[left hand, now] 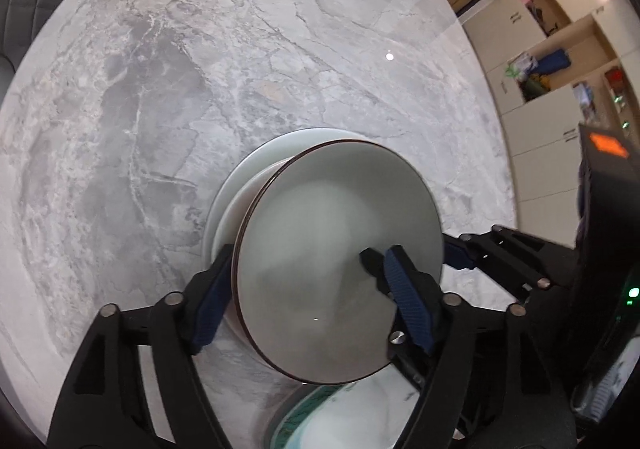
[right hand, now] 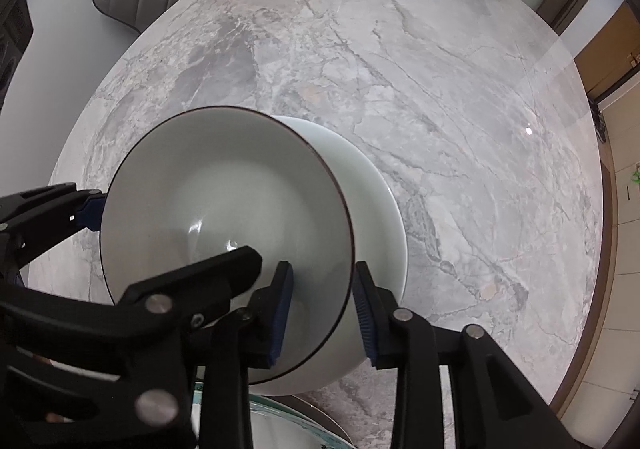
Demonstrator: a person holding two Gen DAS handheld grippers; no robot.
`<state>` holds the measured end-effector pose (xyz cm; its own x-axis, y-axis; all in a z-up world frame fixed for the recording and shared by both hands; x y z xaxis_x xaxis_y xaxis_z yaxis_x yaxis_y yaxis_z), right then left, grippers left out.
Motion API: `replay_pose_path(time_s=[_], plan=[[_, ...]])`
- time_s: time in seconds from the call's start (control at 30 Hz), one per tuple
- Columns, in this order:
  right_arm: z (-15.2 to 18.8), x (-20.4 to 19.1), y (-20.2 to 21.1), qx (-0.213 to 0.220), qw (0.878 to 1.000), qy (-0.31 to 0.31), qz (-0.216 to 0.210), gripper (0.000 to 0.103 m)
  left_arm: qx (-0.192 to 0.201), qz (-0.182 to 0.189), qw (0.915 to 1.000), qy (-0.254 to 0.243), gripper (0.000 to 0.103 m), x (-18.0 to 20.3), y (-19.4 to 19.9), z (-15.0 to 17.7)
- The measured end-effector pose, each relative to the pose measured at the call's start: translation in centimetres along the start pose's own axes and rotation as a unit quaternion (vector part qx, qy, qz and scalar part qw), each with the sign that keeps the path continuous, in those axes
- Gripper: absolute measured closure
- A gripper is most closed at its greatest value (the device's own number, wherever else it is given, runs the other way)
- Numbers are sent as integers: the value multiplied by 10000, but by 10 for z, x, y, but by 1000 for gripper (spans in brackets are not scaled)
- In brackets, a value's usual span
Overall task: Organize plates and bowls
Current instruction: 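Lower the pink floral bowl into the nested white bowls and open both grippers, then move both grippers to the rim of the whole plate and bowl stack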
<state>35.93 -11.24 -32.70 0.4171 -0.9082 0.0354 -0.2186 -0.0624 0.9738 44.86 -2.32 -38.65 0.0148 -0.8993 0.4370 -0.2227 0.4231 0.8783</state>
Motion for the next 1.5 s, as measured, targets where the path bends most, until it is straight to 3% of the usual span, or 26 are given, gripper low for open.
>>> replay_pose_path(time_s=[0.17,0.3,0.47,0.77,0.97,1.1,1.27,1.33,1.4,1.5], plan=[[4,2,1,34,9998,-113,-148,62,-13,-13,10000,-32,23,5,-2,-1],[4,3,6,148,9990,-219,-360,48,-5,233,9993,275,22,0,3,1],[2,8,19,336,9980,-287,-462,41,120,485,9970,586,18,-6,19,1],[6,14,19,339,9972,-385,-547,41,461,792,9938,628,16,-9,48,-6],[9,29,32,479,9955,-545,-614,40,587,442,9957,562,16,-38,58,1],[12,55,39,529,9879,-967,-1093,37,495,394,9945,839,16,-76,53,18],[18,73,33,418,9835,-1224,-1263,37,299,369,9940,985,16,-107,38,33],[20,76,26,335,9818,-1314,-1329,37,270,339,9936,1043,16,-115,34,35],[21,76,20,291,9811,-1348,-1355,37,250,535,9925,1072,16,-114,30,35],[22,74,13,212,9805,-1350,-1412,37,219,687,9938,850,16,-103,26,35]])
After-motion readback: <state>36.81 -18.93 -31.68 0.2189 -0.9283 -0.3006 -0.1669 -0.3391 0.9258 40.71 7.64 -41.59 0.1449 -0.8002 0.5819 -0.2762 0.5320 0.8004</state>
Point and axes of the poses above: each gripper's, at about its wrist camera, not at the fingertips, and y roughly against the way its jaws point, x to its right, z to its underside, the point moved 7 cm from there along -y, roughly the way its jaws point, and after that the axes turned 2 degrees about y, right-handed, at the moved point
